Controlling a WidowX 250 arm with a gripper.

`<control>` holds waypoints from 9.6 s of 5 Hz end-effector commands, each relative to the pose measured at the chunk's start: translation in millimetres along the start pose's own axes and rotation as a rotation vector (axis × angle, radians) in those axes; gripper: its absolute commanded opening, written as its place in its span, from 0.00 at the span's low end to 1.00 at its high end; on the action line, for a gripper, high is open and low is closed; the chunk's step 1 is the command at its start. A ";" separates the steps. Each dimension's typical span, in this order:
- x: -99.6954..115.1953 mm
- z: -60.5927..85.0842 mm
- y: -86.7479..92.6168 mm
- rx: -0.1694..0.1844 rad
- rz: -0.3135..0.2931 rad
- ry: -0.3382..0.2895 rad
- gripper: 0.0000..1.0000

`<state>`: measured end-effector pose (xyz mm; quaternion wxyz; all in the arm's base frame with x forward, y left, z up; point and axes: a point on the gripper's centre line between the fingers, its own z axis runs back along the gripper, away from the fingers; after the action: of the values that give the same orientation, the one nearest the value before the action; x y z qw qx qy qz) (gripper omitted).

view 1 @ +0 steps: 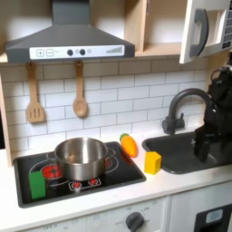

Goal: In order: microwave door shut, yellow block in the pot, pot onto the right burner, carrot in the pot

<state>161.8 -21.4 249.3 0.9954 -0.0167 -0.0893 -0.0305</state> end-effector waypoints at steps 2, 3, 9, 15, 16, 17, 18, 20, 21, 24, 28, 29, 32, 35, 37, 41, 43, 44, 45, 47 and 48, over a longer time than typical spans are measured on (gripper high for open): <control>38.5 16.0 -8.9 -0.032 -0.068 -0.090 1.00; 51.0 17.8 -12.9 -0.044 -0.078 -0.108 1.00; 113.0 13.3 -34.6 -0.086 -0.136 -0.169 1.00; 176.0 15.1 -32.0 -0.087 -0.072 -0.226 1.00; 186.0 16.1 -27.8 -0.085 -0.057 -0.236 1.00; 193.0 15.6 -25.6 -0.087 -0.042 -0.240 1.00; 199.6 13.0 -25.5 -0.089 -0.033 -0.235 1.00; 212.3 7.9 -21.3 -0.090 0.003 -0.226 1.00; 216.0 6.0 -19.1 -0.088 0.012 -0.220 1.00; 229.9 4.1 -13.4 -0.088 0.039 -0.227 1.00; 217.6 -3.2 -4.9 -0.054 0.037 -0.187 1.00; 200.0 -23.8 5.0 -0.038 0.029 -0.123 1.00; 160.8 -45.3 22.6 -0.003 0.016 -0.032 1.00; 140.8 -80.3 35.0 0.049 0.004 0.070 1.00; 134.0 -89.4 41.0 0.052 0.007 0.099 1.00; 123.6 -109.2 45.0 0.037 0.005 0.169 1.00; 125.5 -119.1 43.7 0.013 -0.021 0.197 1.00; 125.3 -124.1 38.9 -0.004 -0.044 0.209 1.00; 127.3 -127.1 42.0 0.002 -0.043 0.223 1.00; 136.5 -130.1 45.9 0.007 -0.023 0.233 0.00; 136.6 -130.7 45.7 0.007 -0.017 0.239 0.00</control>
<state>321.3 10.2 144.9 0.9987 -0.0092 0.0293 -0.0418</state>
